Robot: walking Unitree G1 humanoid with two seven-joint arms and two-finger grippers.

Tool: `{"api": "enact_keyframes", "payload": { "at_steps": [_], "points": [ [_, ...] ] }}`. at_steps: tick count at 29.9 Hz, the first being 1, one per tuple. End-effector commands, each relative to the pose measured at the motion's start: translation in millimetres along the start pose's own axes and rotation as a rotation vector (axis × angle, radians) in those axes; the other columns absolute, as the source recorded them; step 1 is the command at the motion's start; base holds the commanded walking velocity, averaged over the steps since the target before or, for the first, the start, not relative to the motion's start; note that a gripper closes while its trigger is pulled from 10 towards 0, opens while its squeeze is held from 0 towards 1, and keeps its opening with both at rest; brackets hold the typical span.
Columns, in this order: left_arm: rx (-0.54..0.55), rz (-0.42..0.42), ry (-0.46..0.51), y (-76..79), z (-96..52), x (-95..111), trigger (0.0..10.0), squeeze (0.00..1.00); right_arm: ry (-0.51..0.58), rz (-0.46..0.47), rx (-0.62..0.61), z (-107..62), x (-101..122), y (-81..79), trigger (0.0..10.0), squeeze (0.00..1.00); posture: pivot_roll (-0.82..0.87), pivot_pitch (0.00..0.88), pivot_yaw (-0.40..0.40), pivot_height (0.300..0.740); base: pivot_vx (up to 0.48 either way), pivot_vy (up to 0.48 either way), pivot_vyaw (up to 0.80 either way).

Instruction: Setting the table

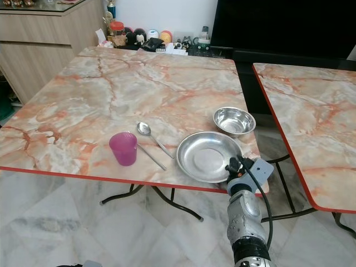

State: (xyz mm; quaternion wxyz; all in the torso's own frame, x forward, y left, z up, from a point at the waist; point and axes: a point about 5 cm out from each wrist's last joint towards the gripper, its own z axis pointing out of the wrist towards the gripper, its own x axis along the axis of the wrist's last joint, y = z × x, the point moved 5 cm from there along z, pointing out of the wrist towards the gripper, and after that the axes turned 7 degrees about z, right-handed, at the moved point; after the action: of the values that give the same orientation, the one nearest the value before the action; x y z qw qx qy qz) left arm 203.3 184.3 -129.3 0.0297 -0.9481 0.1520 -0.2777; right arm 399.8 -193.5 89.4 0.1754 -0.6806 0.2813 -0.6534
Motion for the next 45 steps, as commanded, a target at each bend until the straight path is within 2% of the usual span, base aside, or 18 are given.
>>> {"api": "enact_keyframes", "payload": {
  "at_steps": [1,6,9,10,11,12,13,14,21,23,27,31,39,45],
  "points": [
    [-0.011,0.019,-0.028,3.6,-0.9,-9,10.0,0.00,0.070,0.036,0.023,-1.3,13,-2.0,0.0,0.00,0.02,0.113,-0.053,0.740,0.000,0.000,0.00],
    [-0.010,0.022,-0.030,3.1,-0.9,-9,10.0,0.00,0.135,0.066,0.076,-6.0,21,-7.8,0.0,0.00,0.02,0.114,-0.054,0.740,0.000,0.000,0.00],
    [-0.011,0.025,-0.032,3.2,-1.0,-10,10.0,0.00,0.173,0.094,0.080,-9.5,26,-6.1,0.0,0.00,0.02,0.114,-0.053,0.740,0.000,0.000,0.00],
    [-0.011,0.026,-0.032,3.0,-1.1,-10,10.0,0.00,0.198,0.111,0.096,-11.8,30,-7.4,0.9,0.00,0.02,0.114,-0.053,0.740,0.000,0.000,0.00],
    [-0.011,0.027,-0.032,3.0,-1.1,-10,10.0,0.00,0.206,0.115,0.103,-12.6,31,-8.1,0.9,0.00,0.02,0.114,-0.053,0.740,0.000,0.000,0.00],
    [-0.011,0.027,-0.033,2.9,-1.1,-10,10.0,0.00,0.209,0.117,0.107,-12.9,32,-8.5,4.1,0.00,0.02,0.114,-0.053,0.740,0.000,0.000,0.00],
    [-0.011,0.029,-0.033,2.9,-1.2,-10,10.0,0.00,0.210,0.109,0.114,-13.7,32,-9.8,8.4,0.00,0.02,0.114,-0.053,0.740,0.000,0.000,0.00],
    [-0.011,0.030,-0.033,3.0,-1.2,-10,10.0,0.00,0.217,0.107,0.129,-14.8,33,-11.9,10.0,0.00,0.02,0.114,-0.053,0.740,0.000,0.000,0.00],
    [0.016,0.039,-0.029,-1.4,-1.5,-10,10.0,0.00,0.270,0.093,0.161,-19.5,48,-16.1,10.0,0.00,0.02,0.113,-0.049,0.740,0.000,0.000,0.00],
    [0.034,0.025,-0.026,-6.1,-2.0,-11,10.0,0.00,0.286,0.091,0.163,-20.5,55,-15.4,10.0,0.00,0.02,0.113,-0.048,0.740,0.000,0.000,0.00],
    [0.056,0.047,-0.029,-15.8,-3.8,-14,10.0,0.00,0.310,0.049,0.190,-23.1,66,-18.1,10.0,0.00,0.02,0.113,-0.047,0.740,0.000,-0.208,0.00],
    [0.089,0.055,-0.034,-27.2,-6.0,-17,10.0,0.00,0.327,0.021,0.227,-26.1,75,-25.5,10.0,0.00,0.01,0.104,-0.045,0.740,0.000,-0.288,0.00],
    [0.094,0.047,-0.051,-31.2,-8.0,-24,10.0,0.00,0.331,0.019,0.228,-26.4,77,-25.4,10.0,0.00,0.02,0.085,-0.045,0.740,0.000,-0.397,0.00],
    [0.089,0.046,-0.045,-28.6,-7.4,-23,10.0,0.00,0.339,0.020,0.231,-25.9,81,-27.4,10.0,0.00,0.01,0.079,-0.048,0.740,0.000,-0.402,0.00]
  ]
}}
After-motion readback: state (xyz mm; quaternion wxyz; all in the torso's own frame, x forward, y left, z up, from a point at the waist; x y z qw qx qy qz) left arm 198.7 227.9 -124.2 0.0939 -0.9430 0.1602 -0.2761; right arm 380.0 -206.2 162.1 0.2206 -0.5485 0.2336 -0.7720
